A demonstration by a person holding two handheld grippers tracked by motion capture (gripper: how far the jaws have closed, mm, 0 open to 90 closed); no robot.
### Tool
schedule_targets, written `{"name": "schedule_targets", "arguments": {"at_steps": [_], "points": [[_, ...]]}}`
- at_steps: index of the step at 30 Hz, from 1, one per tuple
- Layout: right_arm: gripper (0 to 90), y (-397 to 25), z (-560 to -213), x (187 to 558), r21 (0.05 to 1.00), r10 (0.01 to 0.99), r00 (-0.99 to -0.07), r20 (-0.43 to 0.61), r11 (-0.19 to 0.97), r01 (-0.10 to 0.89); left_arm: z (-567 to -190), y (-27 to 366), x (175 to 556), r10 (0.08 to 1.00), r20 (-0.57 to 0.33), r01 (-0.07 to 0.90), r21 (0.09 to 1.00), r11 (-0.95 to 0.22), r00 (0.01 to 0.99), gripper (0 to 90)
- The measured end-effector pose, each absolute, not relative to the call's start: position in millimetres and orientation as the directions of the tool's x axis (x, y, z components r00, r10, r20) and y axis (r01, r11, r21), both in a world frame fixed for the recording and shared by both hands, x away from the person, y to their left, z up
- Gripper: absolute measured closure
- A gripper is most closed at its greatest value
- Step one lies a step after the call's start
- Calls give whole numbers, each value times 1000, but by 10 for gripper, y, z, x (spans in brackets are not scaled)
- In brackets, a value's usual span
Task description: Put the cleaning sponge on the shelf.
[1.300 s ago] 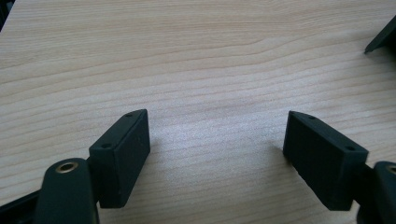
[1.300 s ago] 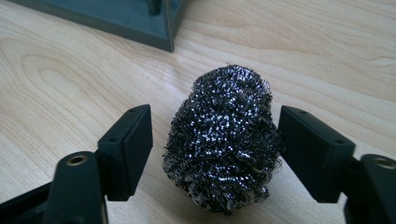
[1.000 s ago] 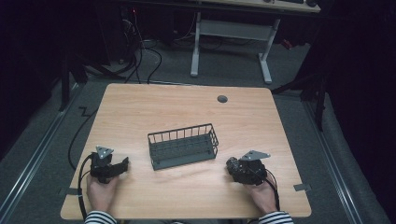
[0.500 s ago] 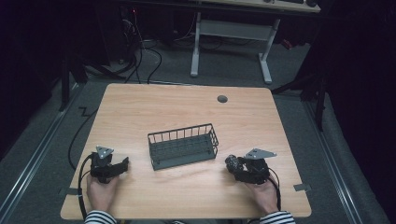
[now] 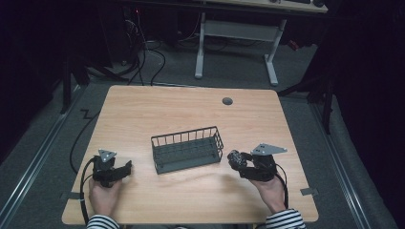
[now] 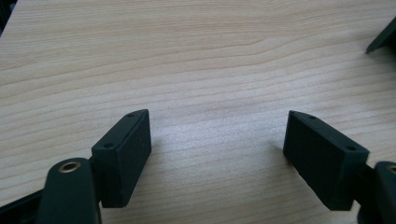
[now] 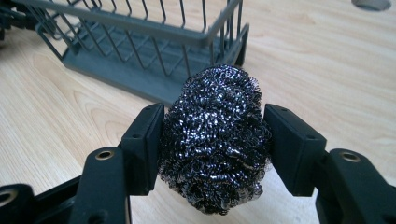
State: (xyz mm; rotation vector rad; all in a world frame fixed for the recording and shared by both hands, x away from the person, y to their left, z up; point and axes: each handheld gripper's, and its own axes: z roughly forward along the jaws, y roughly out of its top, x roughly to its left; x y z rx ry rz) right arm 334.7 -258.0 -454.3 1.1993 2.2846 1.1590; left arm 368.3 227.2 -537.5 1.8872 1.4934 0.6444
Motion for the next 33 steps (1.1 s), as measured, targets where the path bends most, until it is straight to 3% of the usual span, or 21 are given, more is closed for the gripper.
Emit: {"name": "schedule_targets", "arguments": {"at_steps": [9,20,33], "points": [[411,-2544,-4356,3432,806,772,-622,134,280,521,-5376,2270,3689,970,-14,657,737,-155,243,236],[412,-2374,-4095,3619,816,745,-658,111,309,488,-5375,2274,3688,970,-18,658,738,-150,241,242],[409,-1869,-4060,4013,781,715,-694,86,384,492,-5374,2277,3688,970,-20,658,738,-149,242,242]]}}
